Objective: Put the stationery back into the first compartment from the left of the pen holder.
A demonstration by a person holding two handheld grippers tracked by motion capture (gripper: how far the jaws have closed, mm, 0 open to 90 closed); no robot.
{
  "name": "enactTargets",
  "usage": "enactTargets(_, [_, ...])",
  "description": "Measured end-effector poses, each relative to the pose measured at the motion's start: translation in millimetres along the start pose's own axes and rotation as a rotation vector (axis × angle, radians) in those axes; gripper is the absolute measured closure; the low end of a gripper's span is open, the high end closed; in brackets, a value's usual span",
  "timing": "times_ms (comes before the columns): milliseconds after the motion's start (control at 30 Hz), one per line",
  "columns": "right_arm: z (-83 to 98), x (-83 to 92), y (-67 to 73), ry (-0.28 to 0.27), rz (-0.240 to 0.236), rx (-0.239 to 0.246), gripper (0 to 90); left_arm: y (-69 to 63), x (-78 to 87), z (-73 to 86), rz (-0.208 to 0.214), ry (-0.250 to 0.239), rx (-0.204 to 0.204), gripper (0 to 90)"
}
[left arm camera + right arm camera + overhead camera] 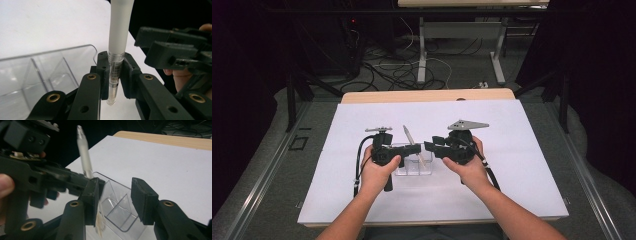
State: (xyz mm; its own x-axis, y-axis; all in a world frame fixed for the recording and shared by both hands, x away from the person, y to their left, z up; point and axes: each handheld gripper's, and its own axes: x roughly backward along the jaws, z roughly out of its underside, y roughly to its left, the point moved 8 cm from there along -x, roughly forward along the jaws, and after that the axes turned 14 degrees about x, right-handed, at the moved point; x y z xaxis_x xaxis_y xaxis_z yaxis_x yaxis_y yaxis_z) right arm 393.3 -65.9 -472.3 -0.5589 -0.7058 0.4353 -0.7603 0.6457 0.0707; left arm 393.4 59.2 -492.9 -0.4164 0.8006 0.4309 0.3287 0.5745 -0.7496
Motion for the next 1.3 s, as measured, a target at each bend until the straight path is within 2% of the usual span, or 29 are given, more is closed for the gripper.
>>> enactTargets(67, [2.4,1.2,-4.7,-0.001,0.016,-0.013,52.6,2.5,6.1,-4.9,-0.006,-0.021,-0.004,78.9])
enactTargets(333, [10.2,4.9,-16.7,0.006,0.054,-0.042,47.8,10.7,25.1,-18.0,-0.052,-0.098,-0.037,78.9])
enactTargets(467, [18.7,7.4,-25.1,0.031,0.076,-0.064,40.3,17.1,32.7,-22.7,-0.104,-0.137,-0.074,78.9])
enactTargets(567, [22.2,7.9,-29.7,0.032,0.089,-0.062,36.6,20.9,39.0,-26.5,-0.125,-0.16,-0.081,78.9])
enactTargets(733, [29.5,11.4,-38.4,0.047,0.105,-0.079,30.6,27.0,46.7,-31.7,-0.191,-0.206,-0.114,78.9])
enactTargets(867, [33.4,14.5,-46.1,0.054,0.124,-0.089,25.6,33.3,48.6,-31.1,-0.217,-0.205,-0.12,78.9])
enactTargets(1100, [39.4,15.3,-54.5,0.072,0.148,-0.088,19.9,45.0,40.0,-24.9,-0.269,-0.182,-0.142,78.8])
enactTargets(1300, [40.9,15.1,-56.7,0.076,0.153,-0.086,19.2,44.7,39.3,-22.8,-0.265,-0.164,-0.148,78.1])
